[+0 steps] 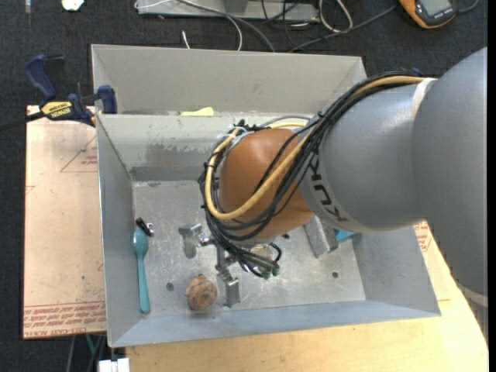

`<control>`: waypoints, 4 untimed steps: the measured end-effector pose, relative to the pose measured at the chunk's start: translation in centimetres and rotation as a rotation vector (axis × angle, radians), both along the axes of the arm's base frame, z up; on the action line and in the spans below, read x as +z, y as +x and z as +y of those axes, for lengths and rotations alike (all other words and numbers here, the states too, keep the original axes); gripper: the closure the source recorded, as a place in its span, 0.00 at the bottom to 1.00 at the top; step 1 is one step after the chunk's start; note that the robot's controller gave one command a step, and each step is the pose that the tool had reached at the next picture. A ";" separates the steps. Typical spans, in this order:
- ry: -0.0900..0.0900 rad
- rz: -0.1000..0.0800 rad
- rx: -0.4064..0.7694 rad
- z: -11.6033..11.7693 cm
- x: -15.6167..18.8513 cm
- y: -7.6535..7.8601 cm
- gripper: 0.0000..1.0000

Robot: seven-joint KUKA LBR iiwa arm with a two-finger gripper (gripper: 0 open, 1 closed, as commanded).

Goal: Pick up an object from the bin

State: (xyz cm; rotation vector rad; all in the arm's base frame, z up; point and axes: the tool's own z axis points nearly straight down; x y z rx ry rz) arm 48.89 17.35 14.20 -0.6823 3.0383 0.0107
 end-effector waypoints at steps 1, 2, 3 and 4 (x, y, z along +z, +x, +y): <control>0.002 -0.007 0.004 2.2 -1.3 -0.5 0.00; -0.001 0.000 0.022 1.0 -4.4 -0.4 0.00; 0.006 -0.016 0.075 1.2 -3.5 0.6 1.00; 0.006 -0.016 0.075 1.2 -3.5 0.6 1.00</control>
Offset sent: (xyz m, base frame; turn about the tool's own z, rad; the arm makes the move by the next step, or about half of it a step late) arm -0.0044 0.0060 -0.0507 -0.0282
